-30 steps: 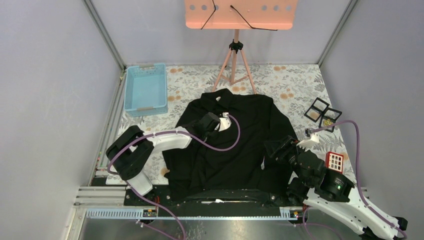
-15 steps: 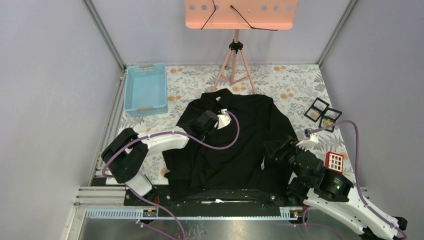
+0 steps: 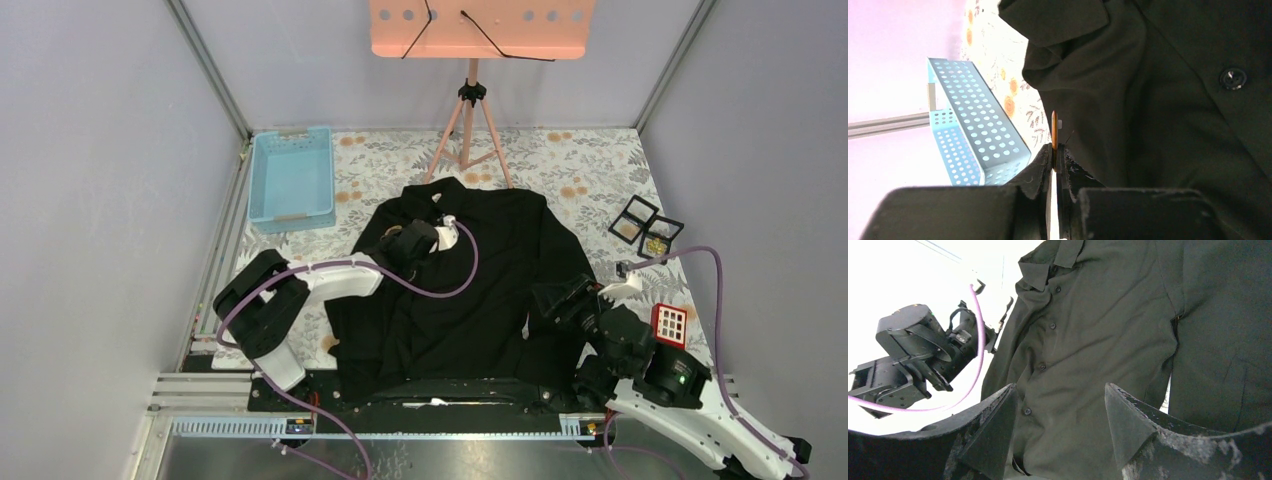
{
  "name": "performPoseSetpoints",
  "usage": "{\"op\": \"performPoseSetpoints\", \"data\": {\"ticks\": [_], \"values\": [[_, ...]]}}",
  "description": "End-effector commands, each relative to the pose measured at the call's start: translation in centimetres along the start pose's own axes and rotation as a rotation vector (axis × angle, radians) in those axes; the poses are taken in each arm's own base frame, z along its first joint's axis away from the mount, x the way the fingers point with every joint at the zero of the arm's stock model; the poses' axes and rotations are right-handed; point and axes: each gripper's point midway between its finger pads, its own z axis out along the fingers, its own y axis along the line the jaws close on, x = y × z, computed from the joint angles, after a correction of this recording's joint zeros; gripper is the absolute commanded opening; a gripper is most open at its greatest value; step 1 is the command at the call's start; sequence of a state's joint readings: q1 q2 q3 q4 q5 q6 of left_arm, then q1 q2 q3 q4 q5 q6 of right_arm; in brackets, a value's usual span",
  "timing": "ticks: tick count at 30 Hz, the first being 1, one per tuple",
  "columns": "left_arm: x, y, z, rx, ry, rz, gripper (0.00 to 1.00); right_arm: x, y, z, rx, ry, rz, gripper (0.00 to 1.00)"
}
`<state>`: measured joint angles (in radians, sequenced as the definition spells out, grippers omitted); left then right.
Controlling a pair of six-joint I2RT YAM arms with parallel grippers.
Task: Pin the brooch onto the clothing
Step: Pin the brooch to the clothes.
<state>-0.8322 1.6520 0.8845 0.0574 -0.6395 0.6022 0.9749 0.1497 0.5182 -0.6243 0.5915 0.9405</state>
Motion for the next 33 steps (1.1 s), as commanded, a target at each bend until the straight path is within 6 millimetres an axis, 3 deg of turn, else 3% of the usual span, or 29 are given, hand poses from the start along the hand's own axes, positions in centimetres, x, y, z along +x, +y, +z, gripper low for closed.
{"op": "performPoseSetpoints", "data": {"ticks": [1, 13, 33], "values": [[0.5, -0.1, 0.4, -0.005, 0.009, 0.06, 0.0, -1.1, -0.9, -0.3, 0.028, -0.059, 0.029, 0.71], [1.4, -2.9, 1.1, 0.083, 0.014, 0.207, 0.0, -1.6, -1.1, -0.8, 0.019, -0.077, 0.058, 0.71], [1.7, -6.7, 1.2, 0.17, -0.001, 0.293, 0.0, -1.9, -1.6, -1.3, 0.019, -0.092, 0.082, 0.71]]}}
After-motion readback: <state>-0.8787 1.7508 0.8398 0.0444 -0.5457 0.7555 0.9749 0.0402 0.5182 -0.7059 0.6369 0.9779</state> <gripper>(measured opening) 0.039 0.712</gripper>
